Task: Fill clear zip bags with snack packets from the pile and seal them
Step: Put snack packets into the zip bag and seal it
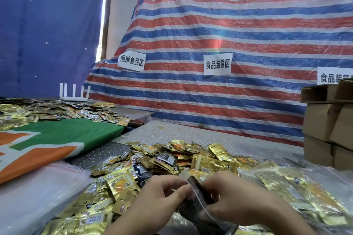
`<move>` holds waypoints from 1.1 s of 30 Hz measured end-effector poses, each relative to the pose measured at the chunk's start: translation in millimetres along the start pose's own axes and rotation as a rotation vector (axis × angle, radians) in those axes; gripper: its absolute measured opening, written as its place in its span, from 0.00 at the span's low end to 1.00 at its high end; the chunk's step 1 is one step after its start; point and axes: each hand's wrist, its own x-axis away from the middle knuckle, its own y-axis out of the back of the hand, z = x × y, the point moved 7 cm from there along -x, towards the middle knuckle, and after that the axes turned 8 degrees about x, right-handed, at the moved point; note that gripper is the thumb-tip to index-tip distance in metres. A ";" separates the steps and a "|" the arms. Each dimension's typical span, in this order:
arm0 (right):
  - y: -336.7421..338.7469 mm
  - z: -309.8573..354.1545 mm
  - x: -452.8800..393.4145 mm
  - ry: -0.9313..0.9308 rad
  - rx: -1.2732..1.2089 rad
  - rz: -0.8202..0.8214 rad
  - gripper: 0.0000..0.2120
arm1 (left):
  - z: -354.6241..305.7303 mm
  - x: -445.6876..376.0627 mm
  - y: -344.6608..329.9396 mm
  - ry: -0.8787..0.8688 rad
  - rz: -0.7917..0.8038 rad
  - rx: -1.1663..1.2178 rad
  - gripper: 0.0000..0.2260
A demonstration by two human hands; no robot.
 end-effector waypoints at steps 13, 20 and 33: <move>20.7 6.0 8.0 -0.040 -0.091 -0.197 0.23 | 2.2 1.7 5.6 0.034 -0.154 0.288 0.12; 49.1 24.6 29.3 0.153 0.024 -0.339 0.09 | -10.0 2.6 15.6 -0.040 -0.156 0.496 0.12; 64.7 29.6 36.9 0.209 -0.130 -0.619 0.07 | -21.0 2.1 16.3 -0.020 -0.112 0.779 0.14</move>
